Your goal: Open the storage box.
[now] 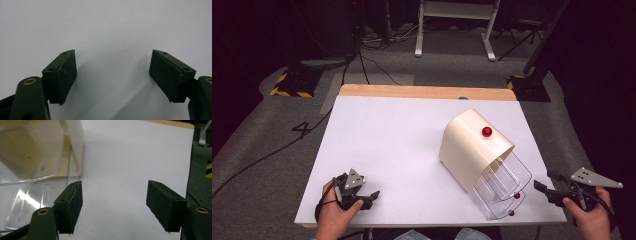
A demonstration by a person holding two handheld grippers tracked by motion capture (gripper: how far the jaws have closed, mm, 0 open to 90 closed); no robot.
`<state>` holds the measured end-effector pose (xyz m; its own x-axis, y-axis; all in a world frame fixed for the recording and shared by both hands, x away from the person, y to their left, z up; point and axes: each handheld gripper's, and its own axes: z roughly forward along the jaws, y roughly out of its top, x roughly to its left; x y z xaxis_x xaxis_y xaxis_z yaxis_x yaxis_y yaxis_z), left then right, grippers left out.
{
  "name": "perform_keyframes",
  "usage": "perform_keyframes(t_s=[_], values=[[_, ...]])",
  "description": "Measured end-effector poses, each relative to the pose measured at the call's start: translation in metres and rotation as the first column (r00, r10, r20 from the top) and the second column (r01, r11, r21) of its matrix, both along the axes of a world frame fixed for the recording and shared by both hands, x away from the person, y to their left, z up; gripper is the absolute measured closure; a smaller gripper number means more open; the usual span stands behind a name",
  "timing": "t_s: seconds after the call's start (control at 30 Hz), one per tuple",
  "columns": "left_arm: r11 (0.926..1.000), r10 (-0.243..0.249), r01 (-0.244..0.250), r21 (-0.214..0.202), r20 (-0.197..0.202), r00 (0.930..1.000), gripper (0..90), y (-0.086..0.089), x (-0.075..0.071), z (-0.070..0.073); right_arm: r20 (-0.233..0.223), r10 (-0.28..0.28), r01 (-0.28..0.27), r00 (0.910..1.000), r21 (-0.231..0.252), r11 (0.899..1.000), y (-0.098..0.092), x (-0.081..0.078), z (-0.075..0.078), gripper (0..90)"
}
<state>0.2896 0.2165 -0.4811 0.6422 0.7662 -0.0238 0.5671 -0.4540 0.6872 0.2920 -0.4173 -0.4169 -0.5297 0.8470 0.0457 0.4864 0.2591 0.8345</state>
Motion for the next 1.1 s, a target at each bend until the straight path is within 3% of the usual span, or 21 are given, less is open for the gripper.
perform_keyframes(t_s=[0.1,0.3,0.4,0.47,0.57,0.6,0.67,0.73,1.1], values=[[0.9998,-0.022,0.022,0.004,0.003,0.9998,23.1,0.003,0.001,0.0,-0.042,0.017,-0.017,0.999,0.006,1.0,-0.005,0.011,-0.011,24.8],[0.9993,-0.038,0.038,0.002,0.003,0.9993,23.1,0.007,0.002,0.0,-0.12,0.01,-0.018,0.9927,-0.06,0.998,-0.006,0.026,-0.03,21.0],[0.9991,-0.043,0.043,-0.002,-0.002,0.9991,23.6,0.008,0.002,0.0,-0.134,0.007,-0.022,0.9909,-0.112,0.993,0.001,0.035,-0.041,19.7],[0.999,-0.043,0.043,-0.013,-0.006,0.999,23.6,0.009,0.003,0.0,-0.142,0.005,-0.022,0.9898,-0.122,0.992,0.004,0.041,-0.047,19.5],[0.9989,-0.045,0.045,-0.013,-0.006,0.999,22.9,0.008,0.003,-0.001,-0.133,-0.008,-0.014,0.9911,-0.165,0.986,0.007,0.046,-0.054,18.8],[0.9987,-0.05,0.05,0.005,0.003,0.9987,22.0,0.008,0.002,-0.001,-0.118,-0.015,-0.006,0.9929,-0.178,0.984,0.009,0.048,-0.057,18.6],[0.9987,-0.052,0.052,0.003,0.003,0.9987,21.6,0.007,0.002,-0.001,-0.099,-0.013,-0.003,0.995,-0.163,0.987,0.01,0.053,-0.063,15.5],[0.9987,-0.051,0.051,0.0,0.005,0.9987,21.6,0.007,0.002,-0.002,-0.113,-0.01,-0.005,0.9935,-0.138,0.99,0.007,0.054,-0.063,15.9],[0.9986,-0.052,0.052,0.008,0.015,0.9985,21.5,0.007,0.001,-0.002,-0.094,-0.018,0.003,0.9954,-0.151,0.989,0.009,0.052,-0.064,14.9]])
